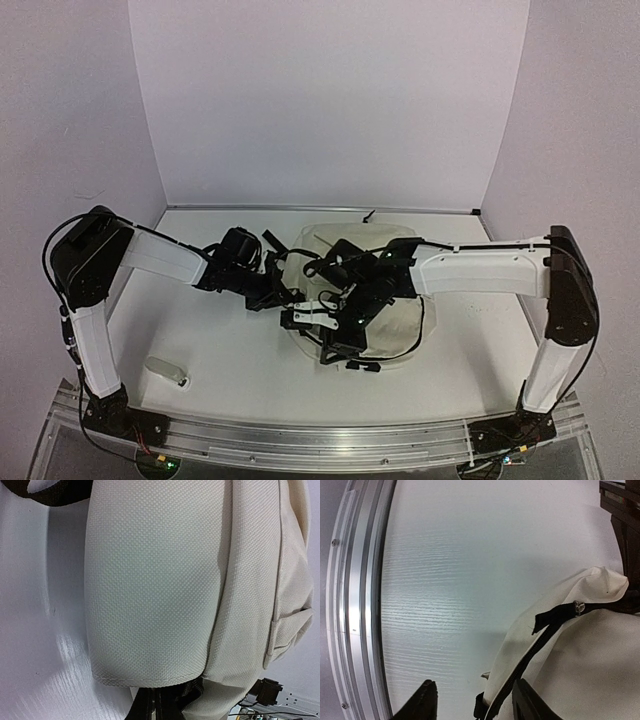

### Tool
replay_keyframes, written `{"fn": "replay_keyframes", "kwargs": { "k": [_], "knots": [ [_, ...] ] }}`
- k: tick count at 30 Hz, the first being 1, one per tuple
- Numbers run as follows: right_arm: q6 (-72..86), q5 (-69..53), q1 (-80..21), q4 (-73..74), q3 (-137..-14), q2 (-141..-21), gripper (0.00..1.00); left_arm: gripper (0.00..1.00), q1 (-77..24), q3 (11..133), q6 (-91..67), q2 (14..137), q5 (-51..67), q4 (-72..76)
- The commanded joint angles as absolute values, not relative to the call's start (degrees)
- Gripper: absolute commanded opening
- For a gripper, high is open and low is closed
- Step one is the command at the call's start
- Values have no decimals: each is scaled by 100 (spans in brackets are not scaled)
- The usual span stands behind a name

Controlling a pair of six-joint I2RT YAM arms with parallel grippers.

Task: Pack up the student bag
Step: Zip the student bag at the center of the board.

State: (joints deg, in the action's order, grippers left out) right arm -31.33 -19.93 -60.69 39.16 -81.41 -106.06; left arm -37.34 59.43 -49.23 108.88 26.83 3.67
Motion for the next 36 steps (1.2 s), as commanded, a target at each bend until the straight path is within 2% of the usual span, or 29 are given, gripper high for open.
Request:
{"fn": "replay_keyframes", "kwargs": {
  "k": [1,7,12,16,19,20,36],
  "knots": [
    [-3371,-1691,-6066,3406,-8384,-10568,60,0,-3736,5874,-4817,10783,2614,450],
    [-3692,-1389,-6073,2881,-8522,-10933,63,0,-3735,5949,-4812,10824,2656,454],
    [-3692,-1471,-6075,2811,-8766,-11211,57,0,-3735,5942,-4827,10761,2648,465],
    [-3679,-1412,-6075,2720,-8826,-11278,33,0,-3735,5933,-4827,10719,2608,451],
    [-3610,-1369,-6073,2707,-8819,-11228,3,0,-3736,5914,-4848,10722,2583,455],
    [-3594,-1346,-6073,2707,-8801,-11193,0,0,-3735,5908,-4851,10722,2560,452],
    [-3281,-2381,-6073,3724,-7944,-10092,0,0,-3635,5996,-4980,10976,2389,265]
  ]
}}
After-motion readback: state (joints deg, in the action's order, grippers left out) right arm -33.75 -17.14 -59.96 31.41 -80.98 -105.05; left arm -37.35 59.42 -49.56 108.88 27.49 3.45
